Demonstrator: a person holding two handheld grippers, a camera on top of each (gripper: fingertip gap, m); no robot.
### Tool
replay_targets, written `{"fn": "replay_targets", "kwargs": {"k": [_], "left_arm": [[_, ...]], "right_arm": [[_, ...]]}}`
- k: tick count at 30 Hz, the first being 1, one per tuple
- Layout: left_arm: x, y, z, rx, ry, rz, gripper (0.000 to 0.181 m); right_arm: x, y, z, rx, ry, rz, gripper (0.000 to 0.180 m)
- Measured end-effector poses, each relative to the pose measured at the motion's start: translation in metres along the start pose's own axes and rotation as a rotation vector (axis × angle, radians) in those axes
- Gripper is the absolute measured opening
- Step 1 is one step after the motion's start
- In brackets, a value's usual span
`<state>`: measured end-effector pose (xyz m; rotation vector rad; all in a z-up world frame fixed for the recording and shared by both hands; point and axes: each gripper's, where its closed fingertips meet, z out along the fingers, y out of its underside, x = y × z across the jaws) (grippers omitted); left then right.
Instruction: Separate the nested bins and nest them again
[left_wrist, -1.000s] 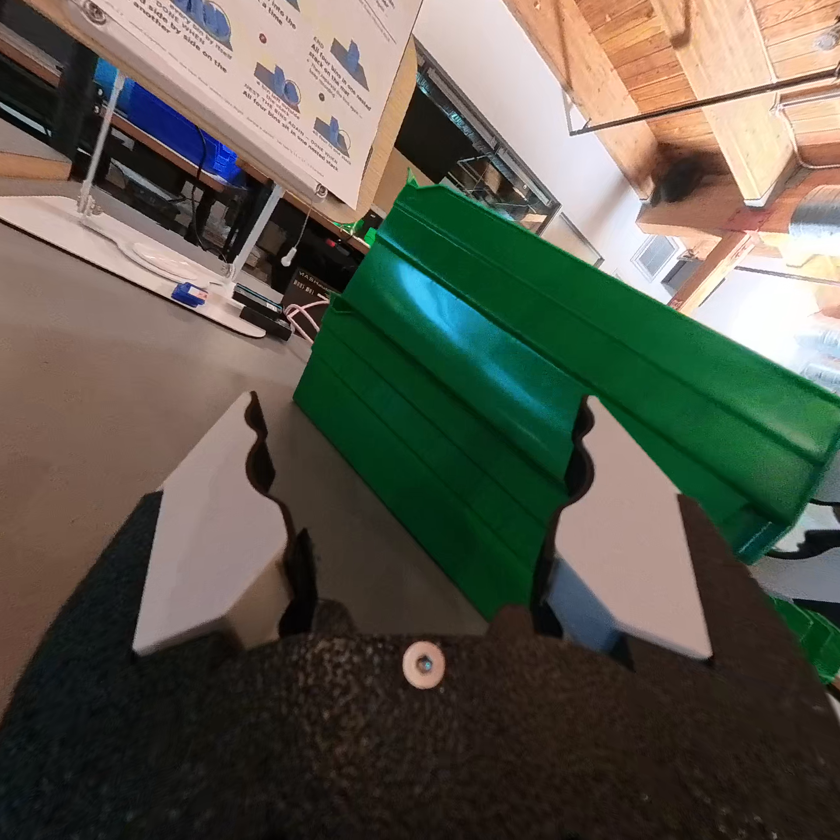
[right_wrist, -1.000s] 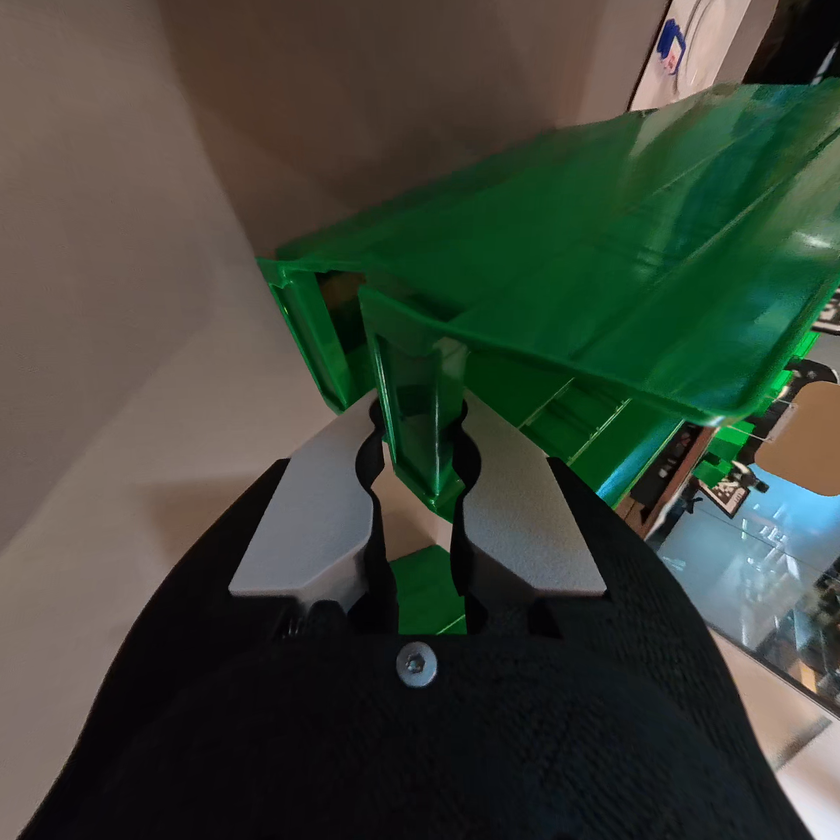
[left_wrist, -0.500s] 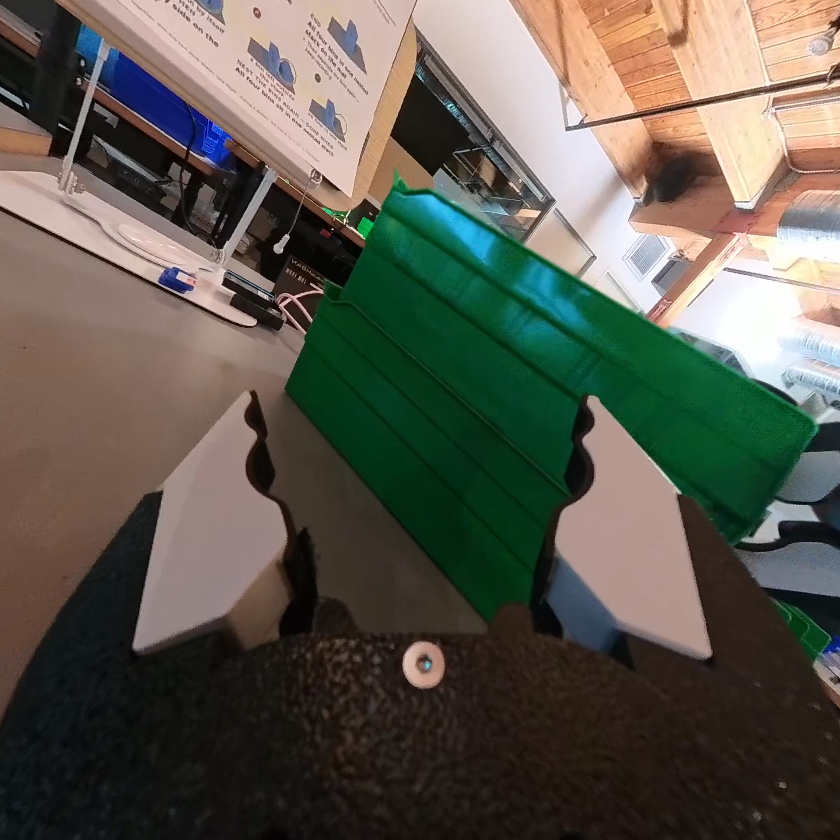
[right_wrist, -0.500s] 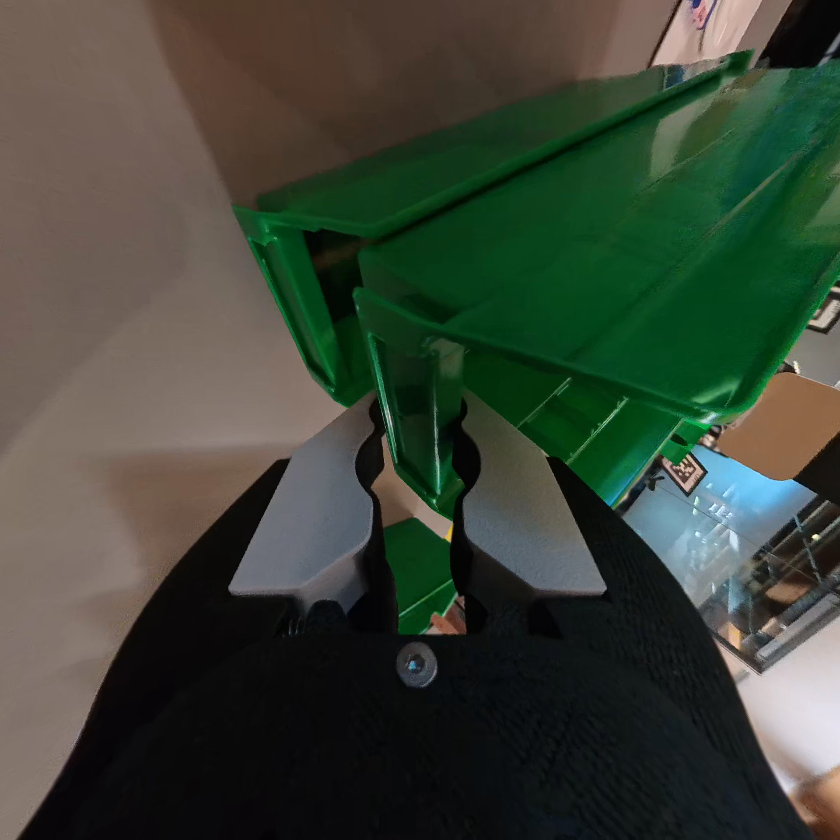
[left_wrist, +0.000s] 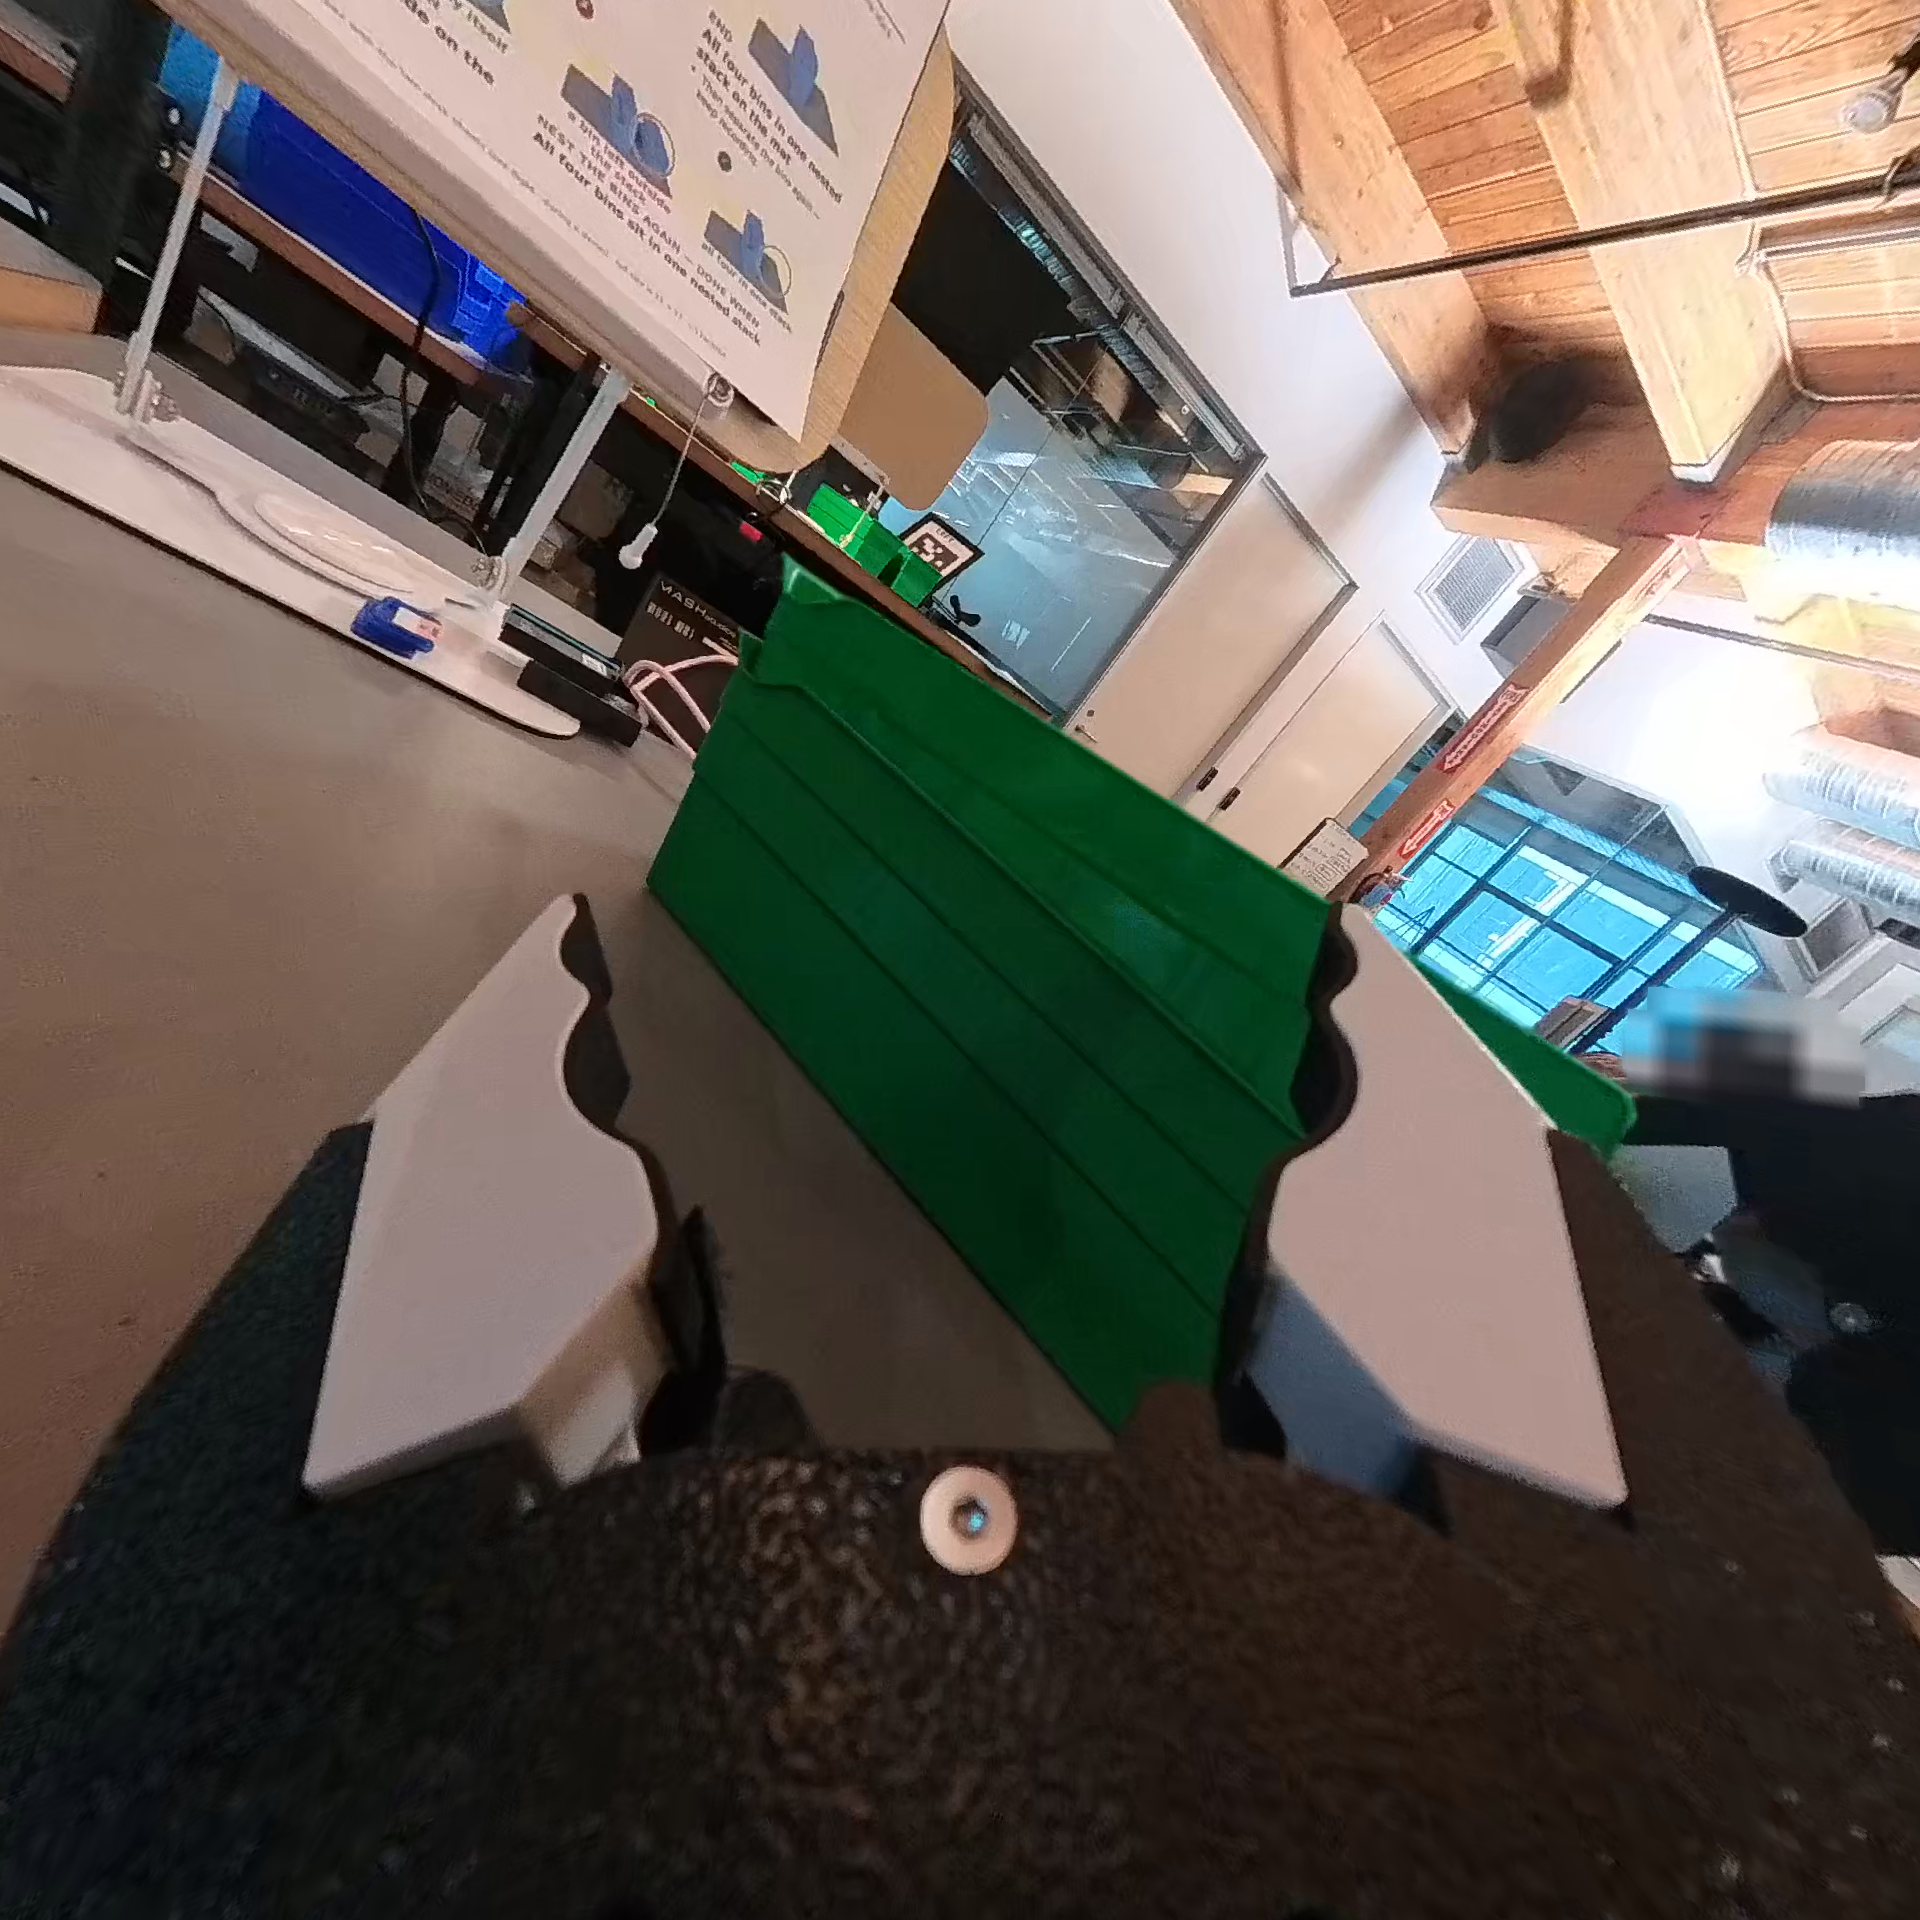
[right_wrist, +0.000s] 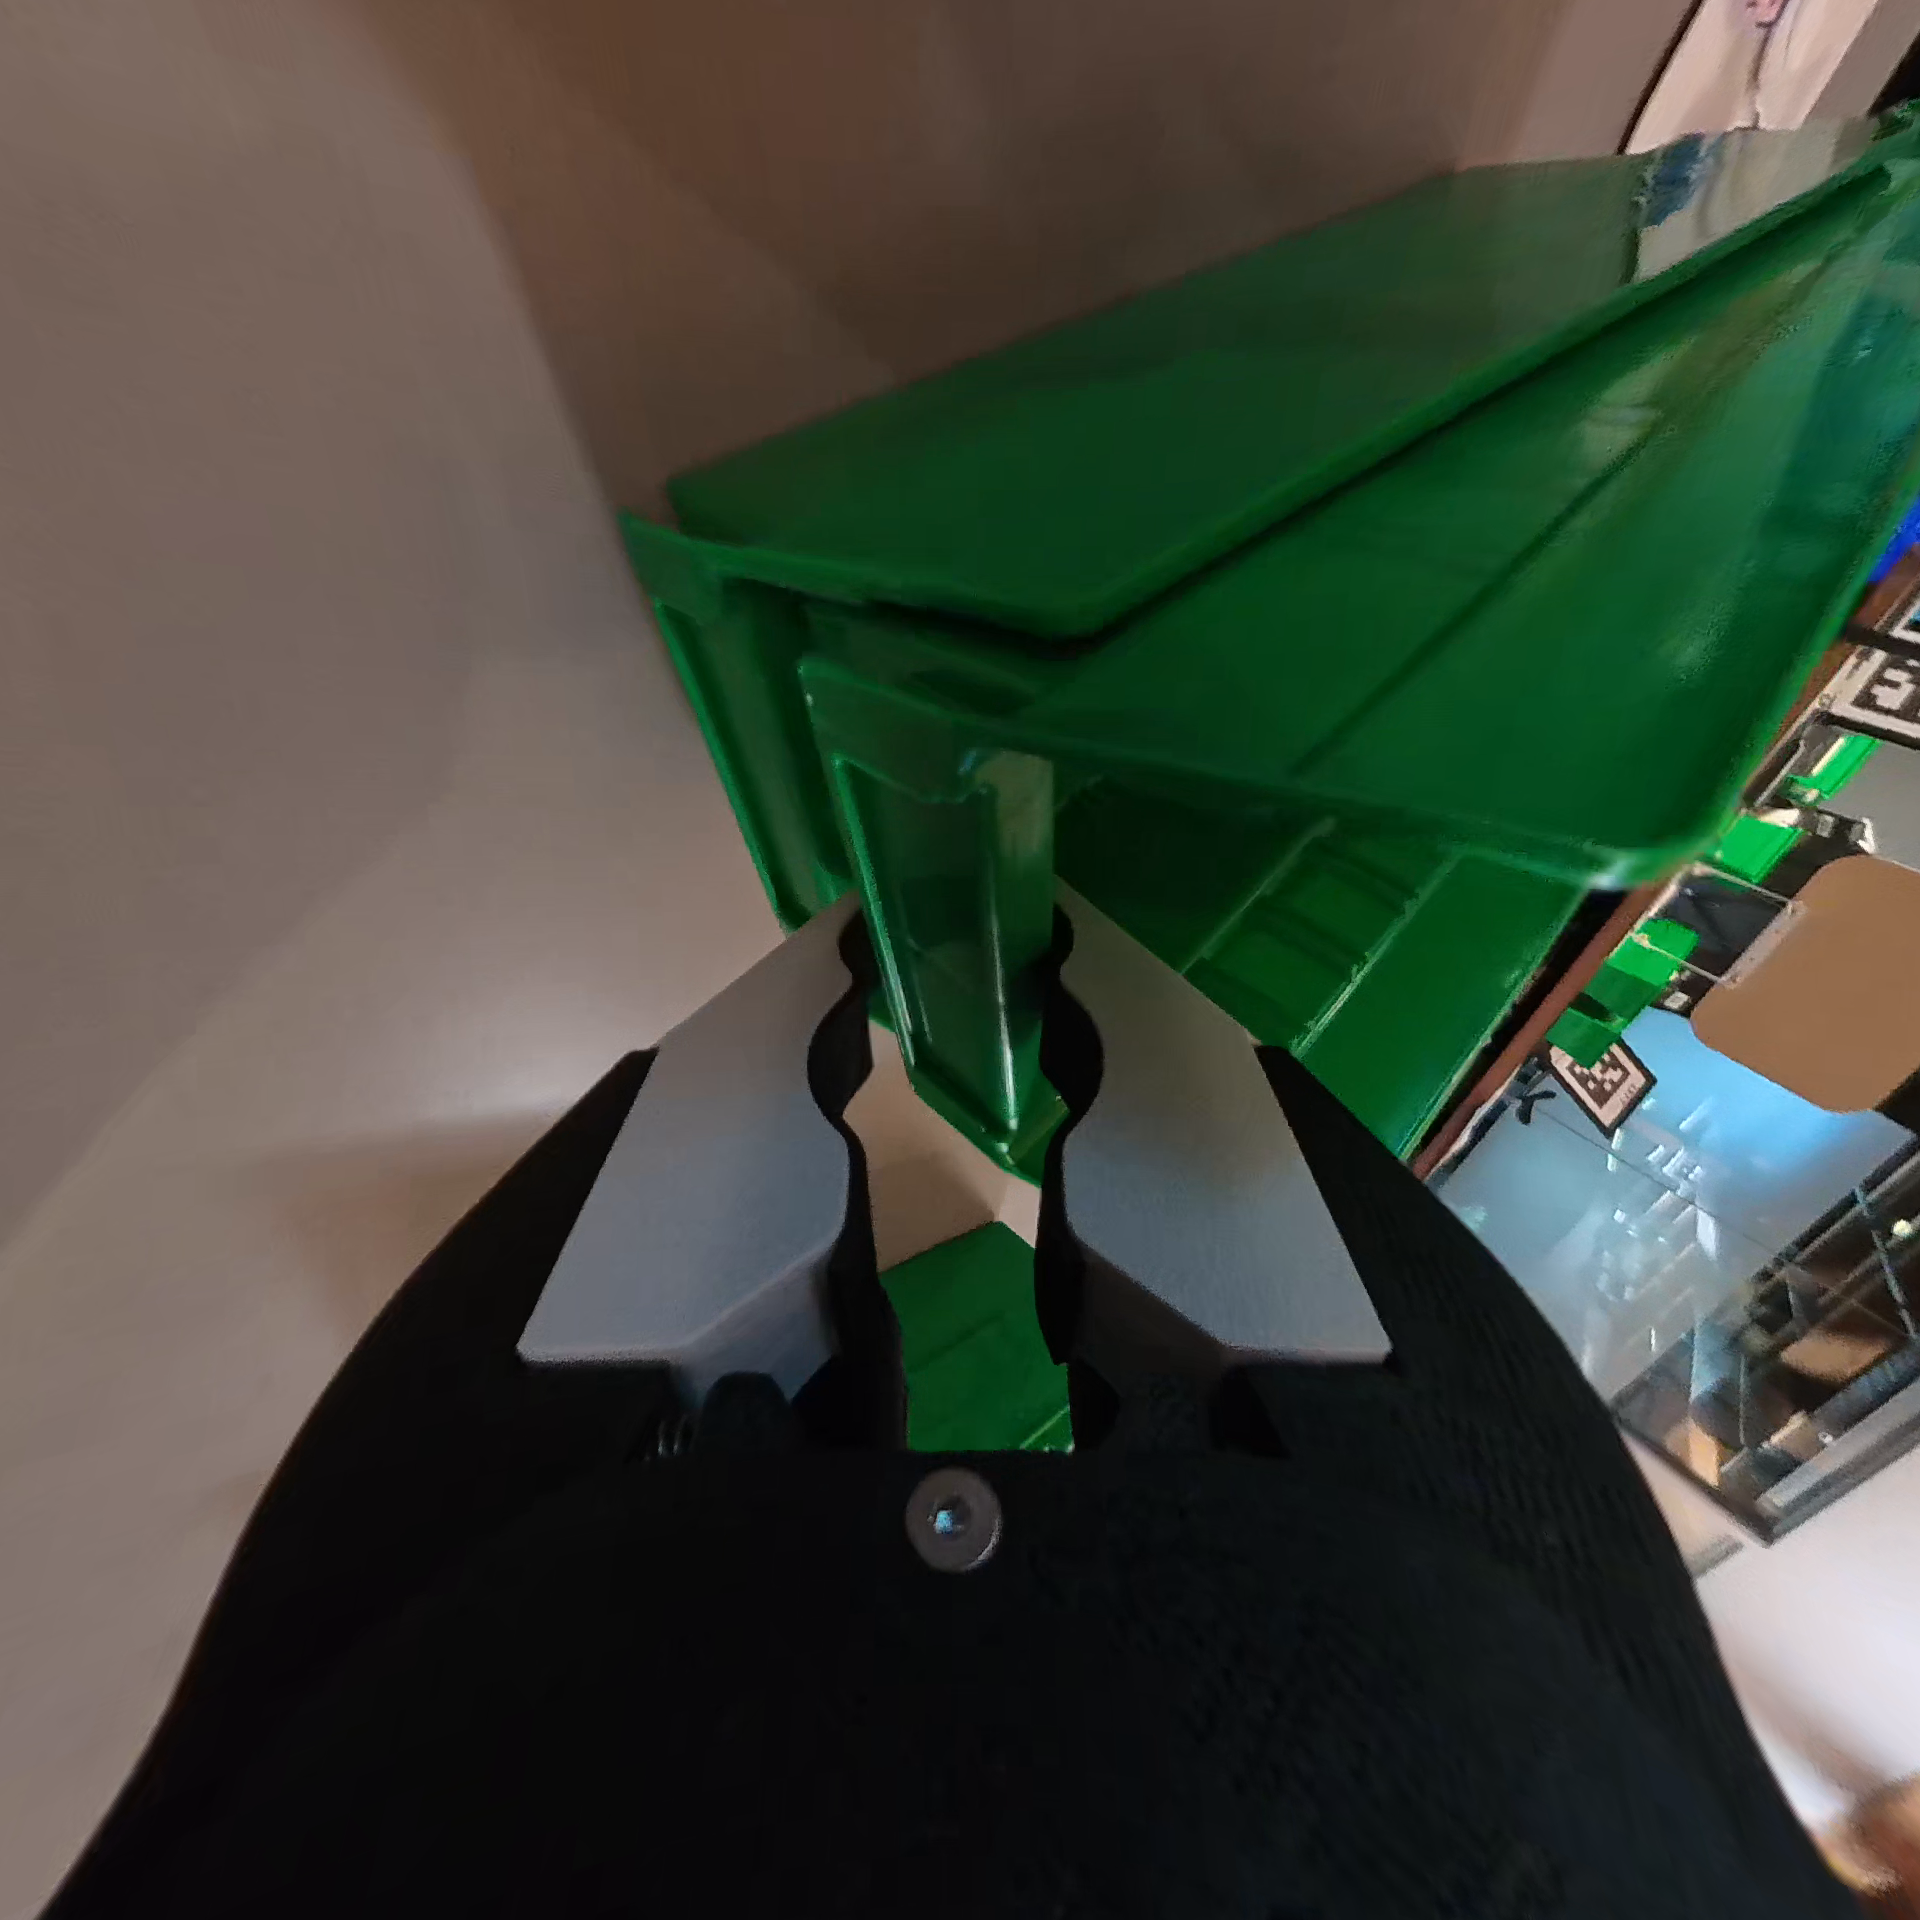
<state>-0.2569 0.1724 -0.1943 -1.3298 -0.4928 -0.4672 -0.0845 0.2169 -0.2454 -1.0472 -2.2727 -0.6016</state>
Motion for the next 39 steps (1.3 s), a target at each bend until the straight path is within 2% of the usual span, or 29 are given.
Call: {"fn": "replay_targets", "kwargs": {"k": [14,16,19,23,24,26,37,39], "left_arm": [[-0.002,0.002,0.0,-0.009,-0.007,-0.011,0.13],[-0.002,0.002,0.0,-0.007,-0.006,-0.012,0.13],[-0.002,0.002,0.0,-0.009,-0.006,-0.011,0.13],[-0.003,0.003,0.0,-0.012,-0.013,-0.012,0.131],[-0.004,0.002,0.0,-0.007,-0.015,-0.014,0.131],[-0.004,0.001,-0.001,-0.002,-0.014,-0.022,0.132],[-0.005,0.001,-0.001,0.0,-0.01,-0.034,0.131],[-0.005,0.001,-0.001,-0.002,-0.01,-0.035,0.131]], "right_arm": [[0.01,-0.004,0.002,0.04,0.149,-0.012,0.035],[0.011,-0.01,-0.005,0.113,0.107,0.024,0.041],[0.003,-0.022,-0.017,0.232,-0.054,0.063,0.047],[-0.003,-0.016,-0.011,0.177,-0.172,0.019,0.039],[0.0,-0.016,-0.009,0.166,-0.165,0.011,0.03],[0.001,-0.018,-0.008,0.161,-0.178,0.002,0.028],[-0.005,-0.039,-0.012,0.229,-0.025,0.125,0.028],[-0.006,-0.039,-0.012,0.233,-0.041,0.126,0.036]]}}
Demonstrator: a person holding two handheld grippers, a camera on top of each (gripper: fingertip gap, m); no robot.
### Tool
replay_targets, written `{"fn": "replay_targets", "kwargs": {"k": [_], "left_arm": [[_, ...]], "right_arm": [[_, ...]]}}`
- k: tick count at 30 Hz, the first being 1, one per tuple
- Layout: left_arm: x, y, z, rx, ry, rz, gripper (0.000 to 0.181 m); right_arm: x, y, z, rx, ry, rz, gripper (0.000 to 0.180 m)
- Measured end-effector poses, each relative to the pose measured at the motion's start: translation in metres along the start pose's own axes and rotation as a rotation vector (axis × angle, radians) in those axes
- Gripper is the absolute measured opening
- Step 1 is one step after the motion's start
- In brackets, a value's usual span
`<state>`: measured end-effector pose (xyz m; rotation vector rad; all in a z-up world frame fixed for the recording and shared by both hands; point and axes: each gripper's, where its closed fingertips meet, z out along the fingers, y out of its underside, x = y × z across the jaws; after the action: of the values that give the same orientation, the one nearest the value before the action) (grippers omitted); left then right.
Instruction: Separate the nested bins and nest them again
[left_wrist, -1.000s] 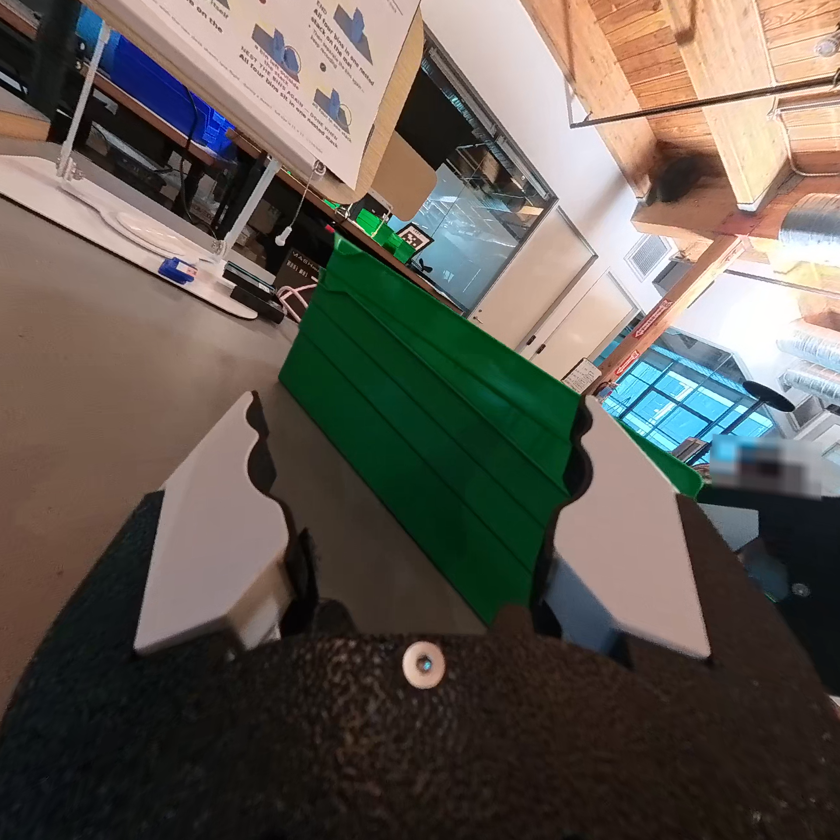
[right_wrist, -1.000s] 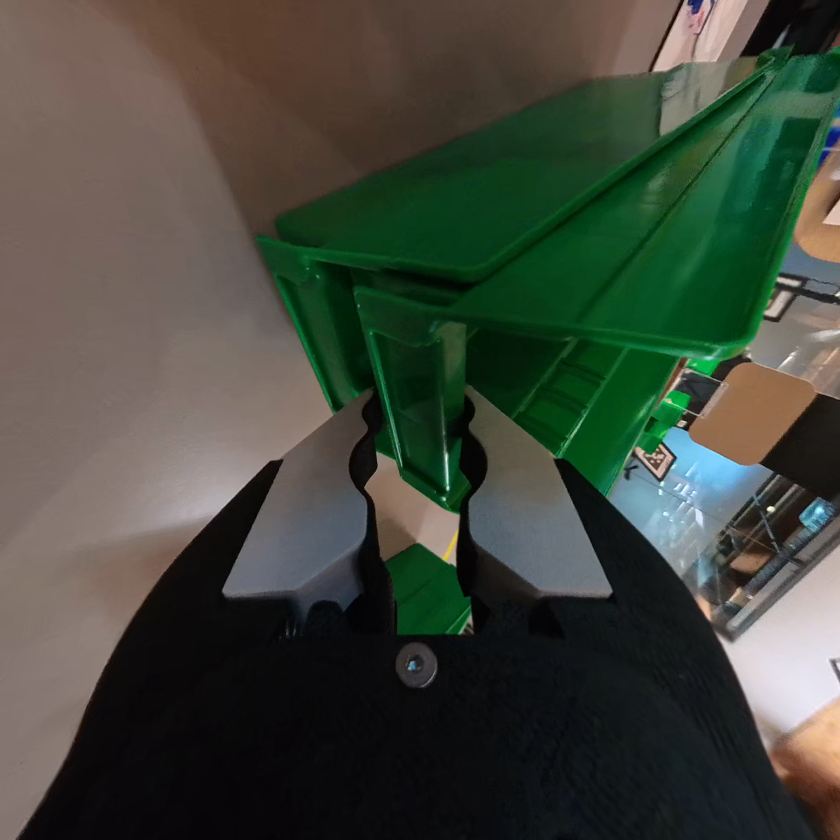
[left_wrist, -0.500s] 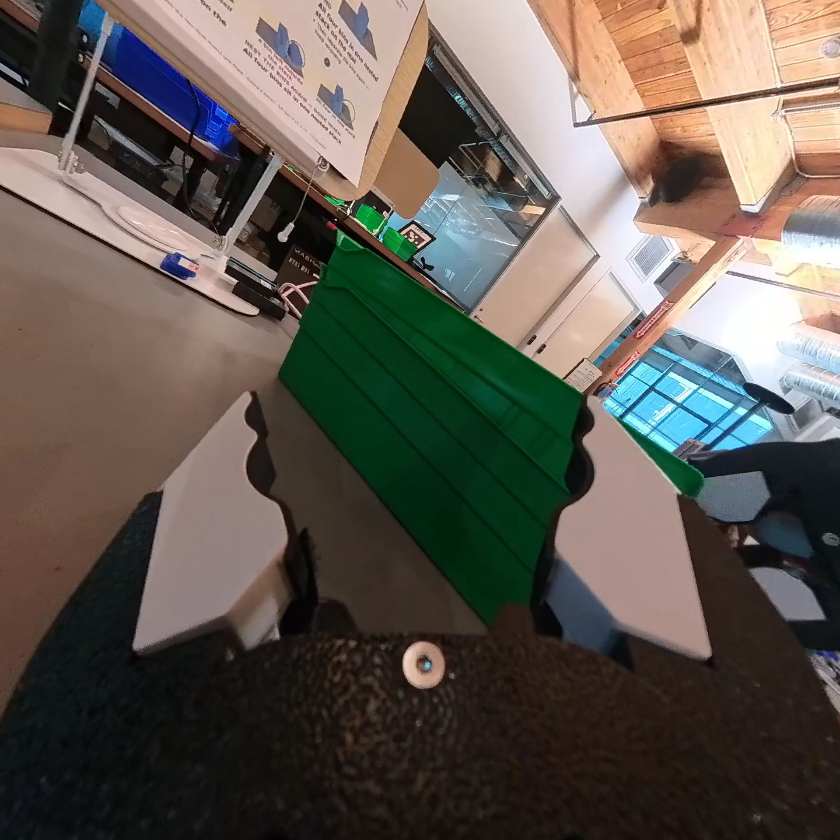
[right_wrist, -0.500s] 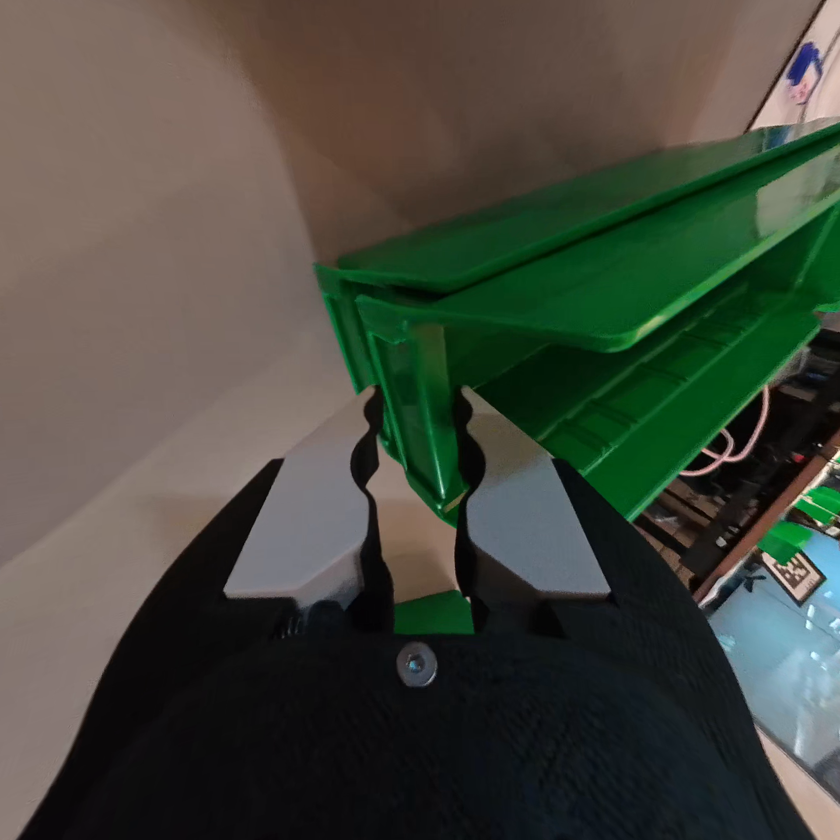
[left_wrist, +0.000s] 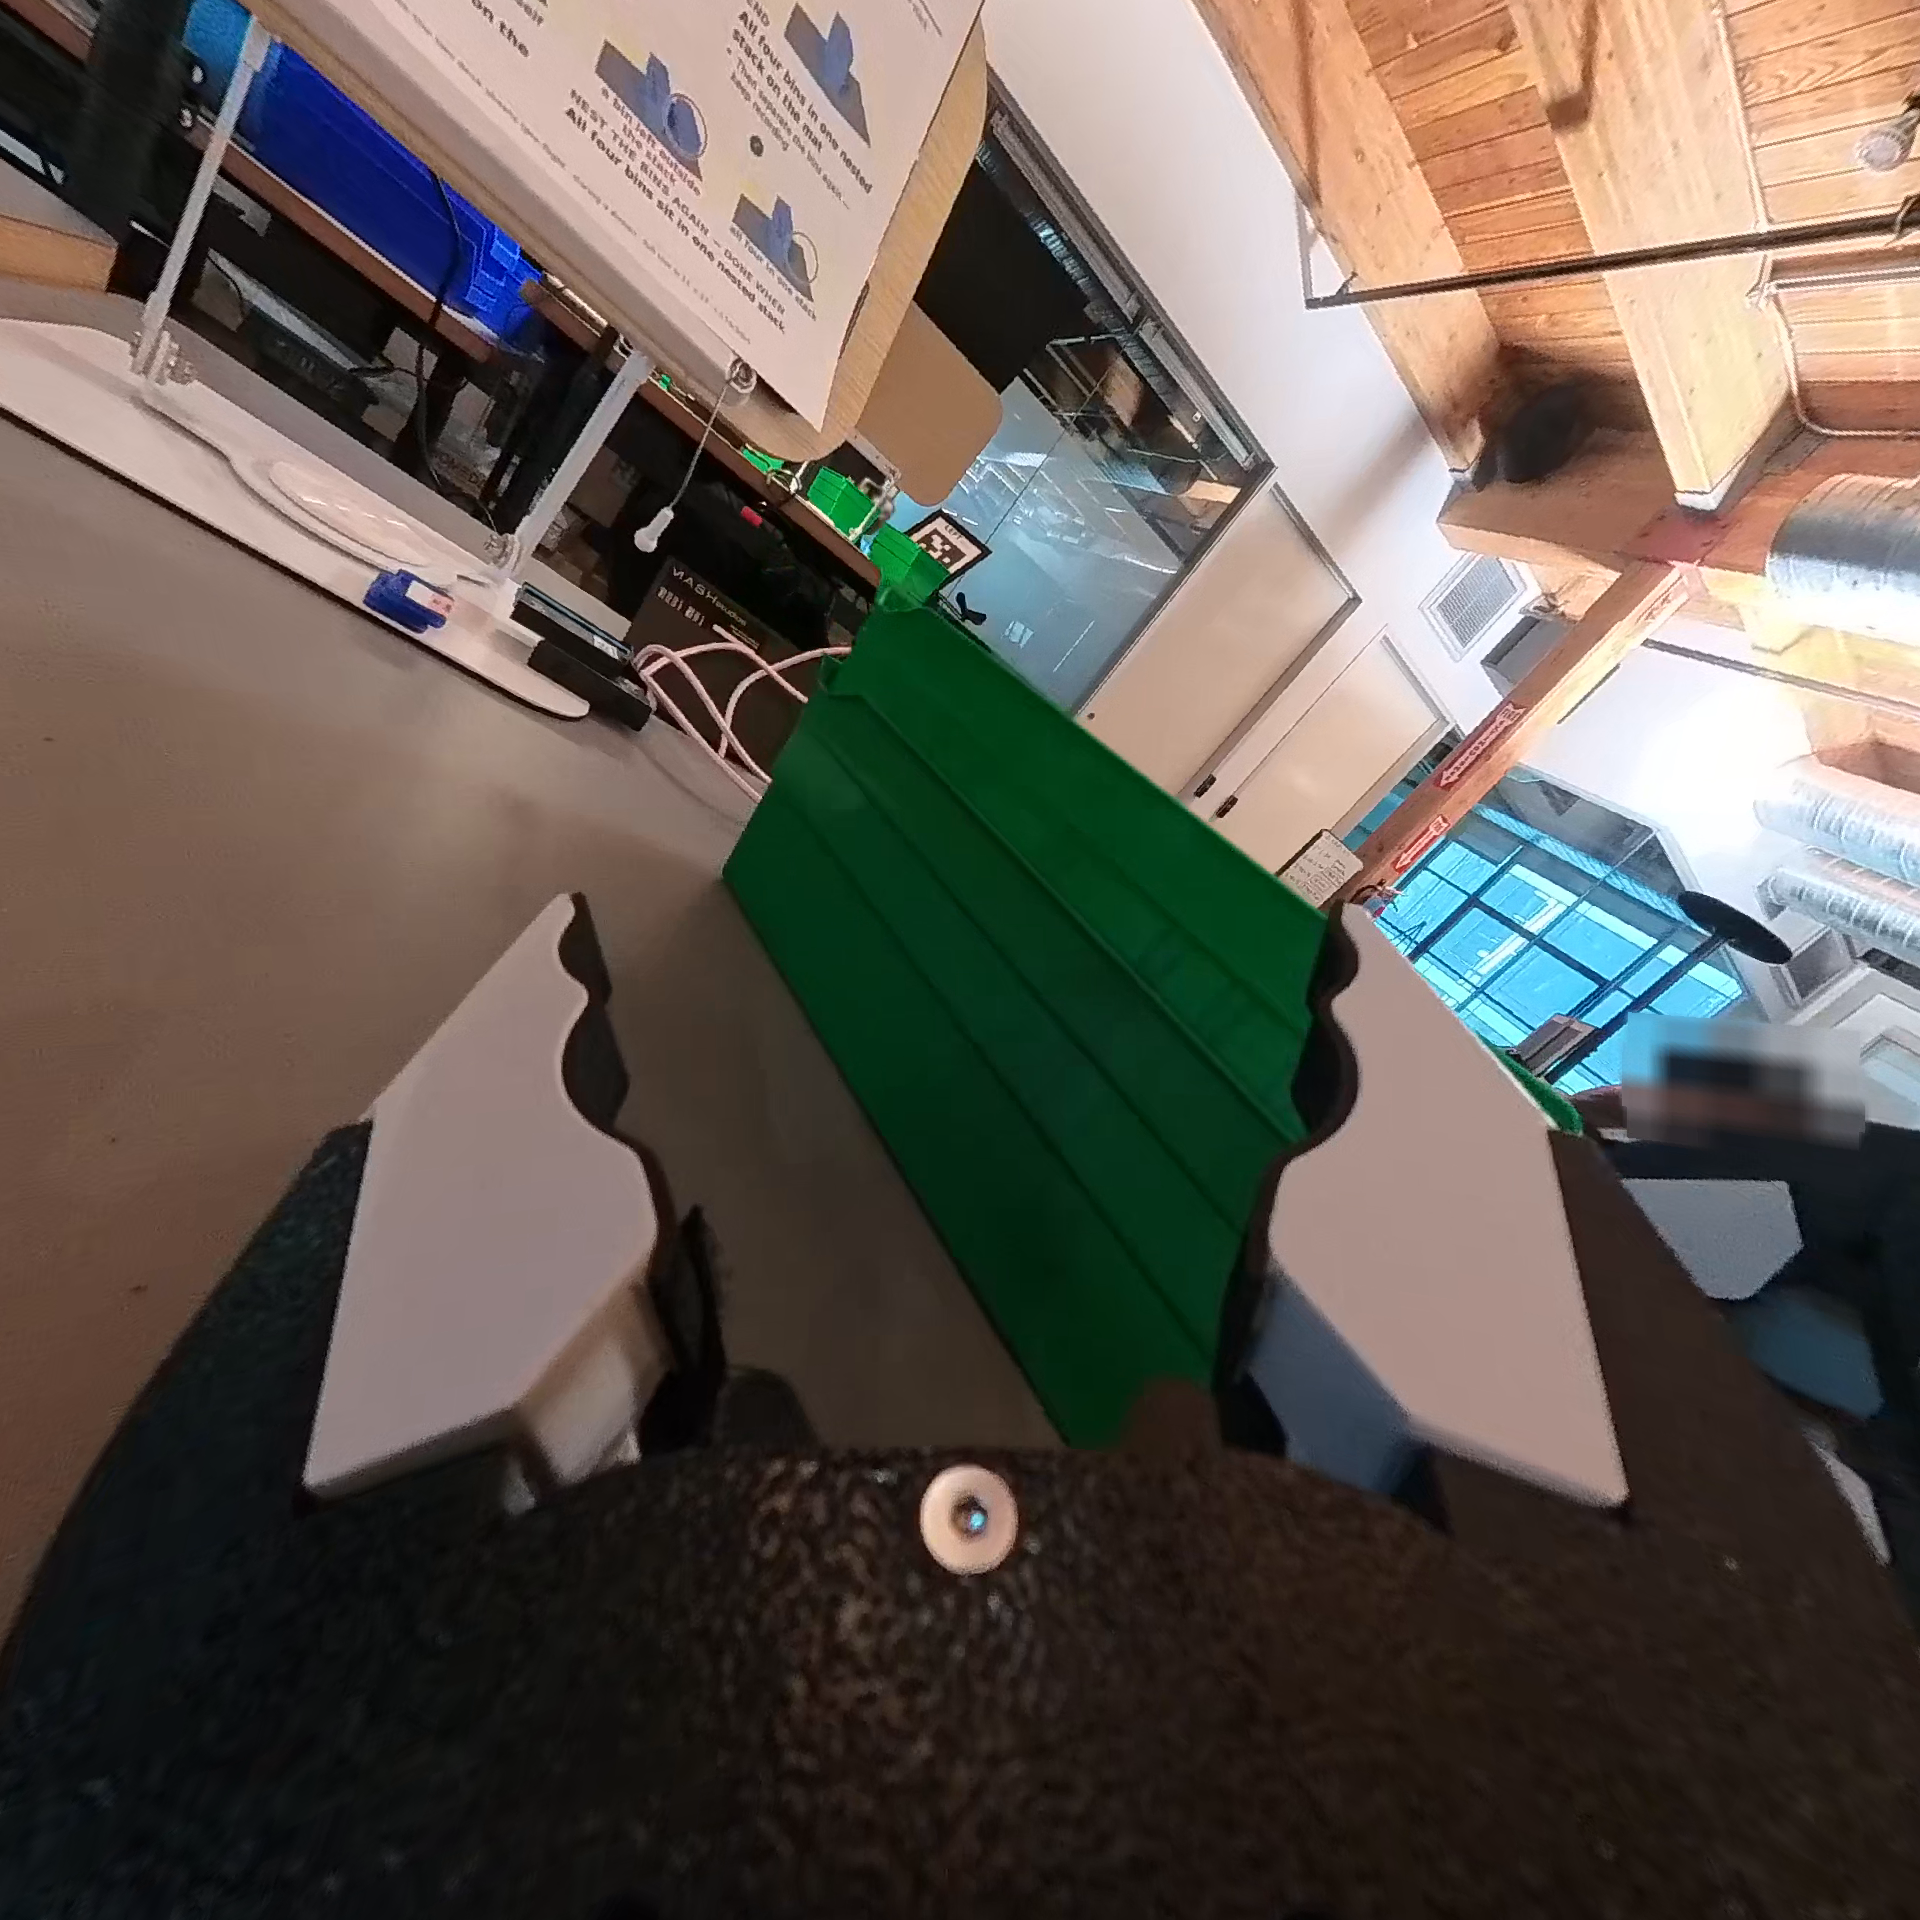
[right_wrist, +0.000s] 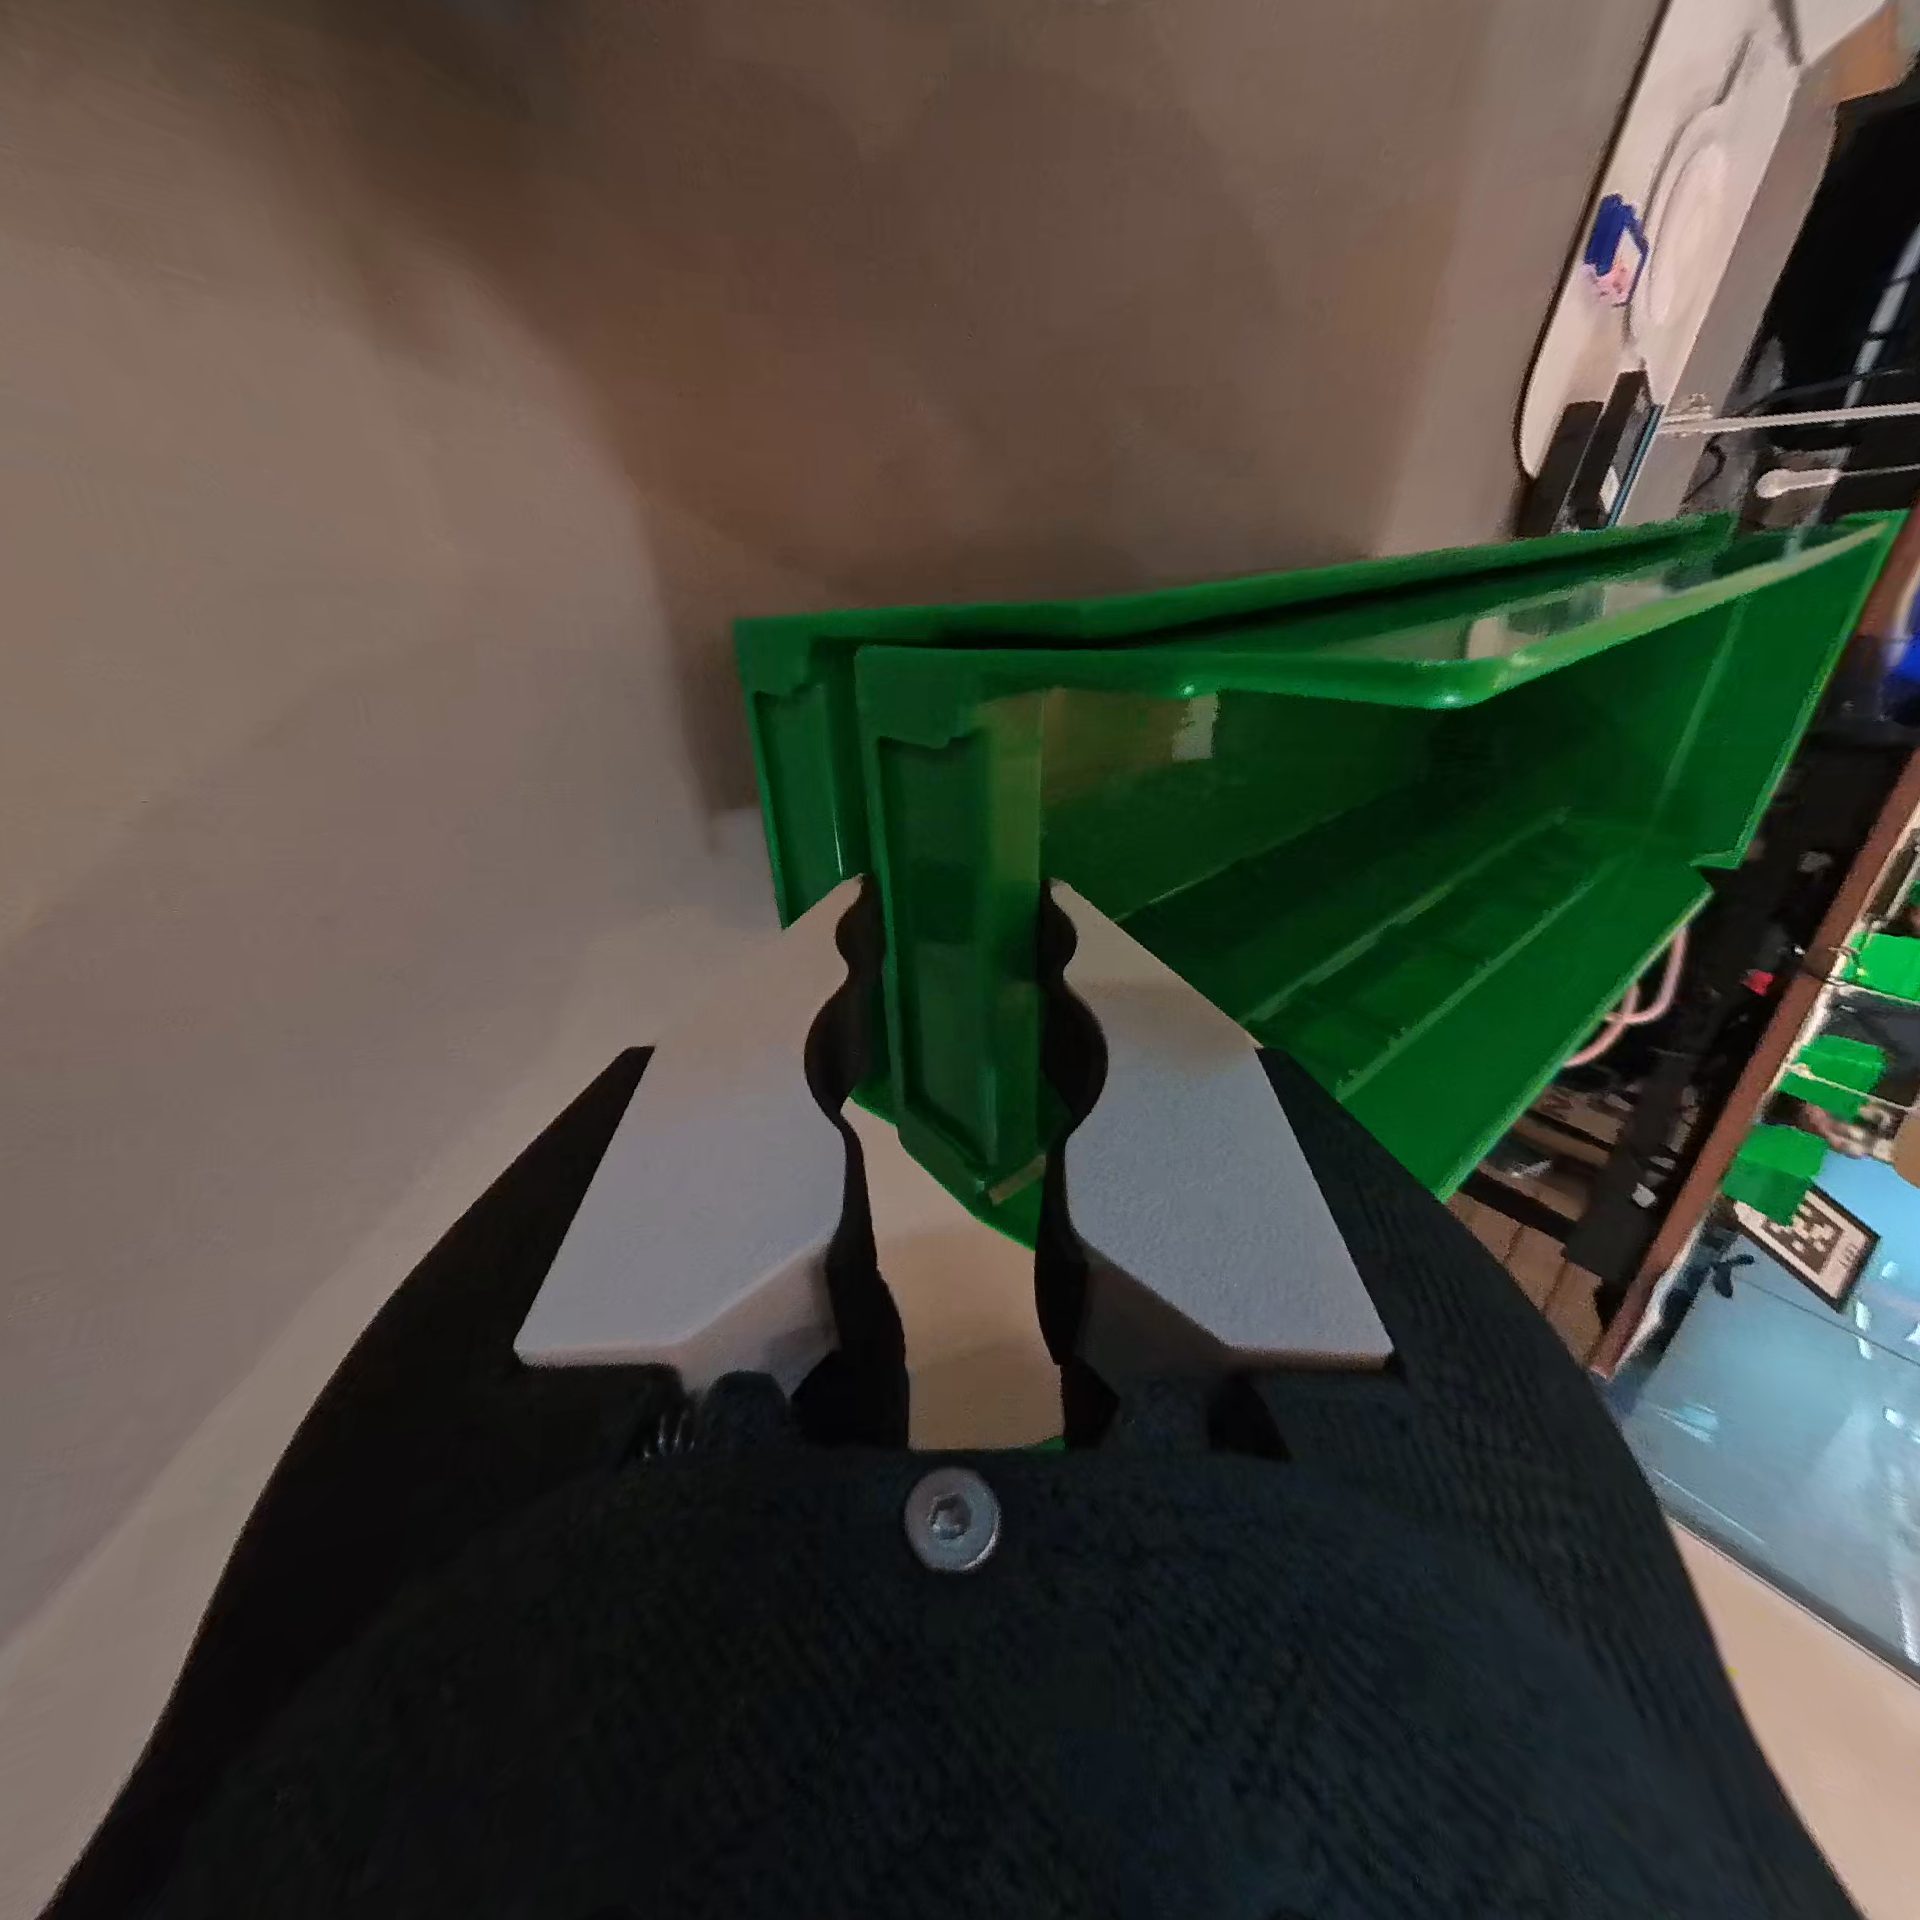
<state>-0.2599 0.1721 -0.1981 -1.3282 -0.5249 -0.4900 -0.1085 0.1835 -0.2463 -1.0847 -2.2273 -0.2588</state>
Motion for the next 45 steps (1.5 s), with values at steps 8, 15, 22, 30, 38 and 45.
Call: {"fn": "replay_targets", "kwargs": {"k": [8,15,22,30,38,45], "left_arm": [[0.0,0.0,0.0,-0.002,0.001,0.001,0.131],[0.001,0.0,0.0,0.001,0.005,-0.001,0.131],[0.001,0.002,0.0,-0.006,-0.004,0.016,0.131],[0.001,0.005,0.0,-0.018,-0.017,0.045,0.13],[0.0,0.004,0.0,-0.014,-0.019,0.043,0.13],[0.0,0.004,0.001,-0.016,-0.014,0.035,0.13]], "right_arm": [[0.008,-0.004,-0.013,0.063,0.042,0.079,0.077],[0.017,0.025,-0.07,0.391,0.363,0.405,0.082],[-0.009,0.168,-0.139,0.614,1.028,0.805,0.061],[-0.026,0.242,-0.163,0.501,1.154,0.855,0.054],[-0.045,0.263,-0.162,0.401,1.062,0.817,0.056],[-0.072,0.244,-0.107,0.206,0.622,0.718,0.064]]}}
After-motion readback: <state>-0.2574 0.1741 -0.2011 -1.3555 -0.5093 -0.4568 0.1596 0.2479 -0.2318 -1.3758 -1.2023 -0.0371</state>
